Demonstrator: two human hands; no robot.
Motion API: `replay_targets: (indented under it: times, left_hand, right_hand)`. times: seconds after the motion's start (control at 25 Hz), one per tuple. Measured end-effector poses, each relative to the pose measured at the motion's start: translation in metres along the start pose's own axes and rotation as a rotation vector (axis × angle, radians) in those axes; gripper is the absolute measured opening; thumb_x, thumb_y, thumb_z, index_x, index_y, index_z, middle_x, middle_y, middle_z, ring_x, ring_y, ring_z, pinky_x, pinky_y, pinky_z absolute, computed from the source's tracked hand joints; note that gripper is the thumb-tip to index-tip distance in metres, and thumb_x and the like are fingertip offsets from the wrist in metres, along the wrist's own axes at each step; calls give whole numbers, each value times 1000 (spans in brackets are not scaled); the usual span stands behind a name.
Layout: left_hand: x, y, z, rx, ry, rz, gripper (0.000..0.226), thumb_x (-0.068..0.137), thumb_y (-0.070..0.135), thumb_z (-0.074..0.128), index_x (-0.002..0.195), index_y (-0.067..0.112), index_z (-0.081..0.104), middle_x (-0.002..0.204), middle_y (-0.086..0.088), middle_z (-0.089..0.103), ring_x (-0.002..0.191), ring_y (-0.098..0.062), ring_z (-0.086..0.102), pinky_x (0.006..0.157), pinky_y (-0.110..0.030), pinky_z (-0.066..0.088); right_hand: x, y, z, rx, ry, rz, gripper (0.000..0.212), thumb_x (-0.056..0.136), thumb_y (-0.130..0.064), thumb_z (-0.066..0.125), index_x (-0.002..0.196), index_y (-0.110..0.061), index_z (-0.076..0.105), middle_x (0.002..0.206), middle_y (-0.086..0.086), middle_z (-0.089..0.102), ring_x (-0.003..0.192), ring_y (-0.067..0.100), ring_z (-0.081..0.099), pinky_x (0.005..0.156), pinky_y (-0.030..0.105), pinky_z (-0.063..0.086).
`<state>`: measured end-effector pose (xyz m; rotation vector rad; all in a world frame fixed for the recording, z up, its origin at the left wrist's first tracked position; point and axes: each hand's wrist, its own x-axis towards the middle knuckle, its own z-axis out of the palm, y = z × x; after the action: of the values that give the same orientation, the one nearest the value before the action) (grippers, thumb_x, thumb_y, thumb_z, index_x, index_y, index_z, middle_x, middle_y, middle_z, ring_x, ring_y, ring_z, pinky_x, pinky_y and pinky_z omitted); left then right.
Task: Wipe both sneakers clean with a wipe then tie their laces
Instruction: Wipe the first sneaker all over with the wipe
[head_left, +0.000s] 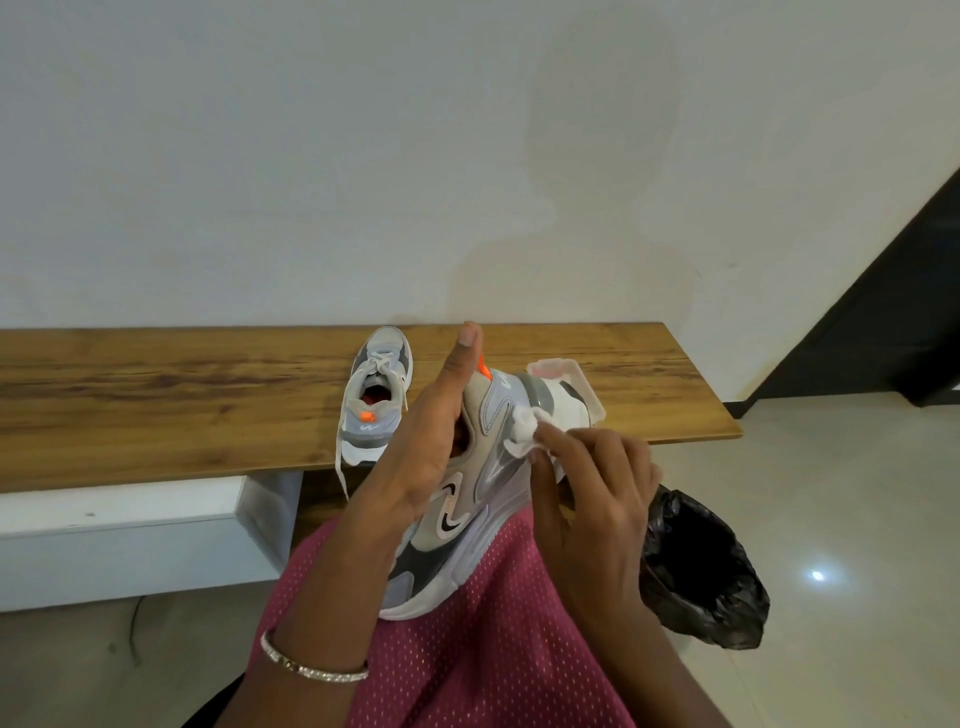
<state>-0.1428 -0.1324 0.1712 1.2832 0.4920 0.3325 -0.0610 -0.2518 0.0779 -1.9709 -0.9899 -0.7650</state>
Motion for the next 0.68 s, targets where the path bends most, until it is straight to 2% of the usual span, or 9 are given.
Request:
replay_targets:
  times: [0.04,0.08,0.12,0.2,0.32,0.44,0.52,0.56,0.68]
  left_hand:
    - [4,-3,-3,25,-8,26,48,91,77,36,91,32,54,64,-28,40,48,-16,36,68,-51,50]
    - [9,-8,-5,71,-14,38,64,79,89,43,64,27,44,58,-19,50,59,-22,40,77,-54,49]
    - [12,-14,-8,121,-37,27,76,65,99,47,76,24,53,78,-3,50,69,-23,43,86,-54,49]
    - [13,-20,-7,143,-65,8,89,55,103,46,84,21,61,83,-10,53,78,-21,50,91,-42,49]
    - [12,-23,-6,140,-84,21,81,64,96,44,70,19,68,79,-16,58,74,-24,57,84,-40,50]
    - [15,-26,-12,66,-61,69,76,68,90,54,65,14,54,67,-10,49,61,-20,49,69,-30,43]
    - [15,-22,-16,15,0,96,58,79,77,51,57,24,56,59,0,53,54,-11,51,65,-26,42]
    - [15,-21,-18,1,24,87,52,81,73,48,61,27,63,61,1,59,55,-10,57,67,-27,44]
    - [20,-22,-26,3,43,57,59,78,76,48,78,24,77,80,-10,70,72,-15,69,77,-32,50]
  right_hand:
    - [-4,4,-1,7,-8,-5,19,90,-19,69,107,-13,73,98,6,62,96,19,50,75,38,42]
    - [-2,6,-2,21,-10,1,19,90,-20,69,106,-10,73,100,8,61,97,17,48,74,34,43]
    - [4,8,-3,33,-4,20,19,91,-21,67,105,-8,73,102,10,61,98,15,47,74,30,43]
    - [23,12,-6,64,1,100,19,93,-20,65,105,-7,72,104,9,60,99,15,49,73,25,45]
    - [59,26,-7,163,-125,234,15,93,-18,65,106,-18,72,102,-4,61,95,17,56,74,39,53]
    - [66,30,-6,230,-269,202,22,94,-11,62,109,-23,71,102,-19,63,95,11,57,78,40,53]
    - [53,22,-8,226,-220,117,27,91,0,63,110,-17,71,105,-17,63,99,11,54,79,34,50]
    - [42,18,-9,206,-178,80,29,90,4,63,112,-14,71,108,-14,63,102,12,52,82,30,48]
    - [14,8,-8,167,-102,15,33,90,5,65,118,-10,70,117,-2,67,110,18,51,90,29,47]
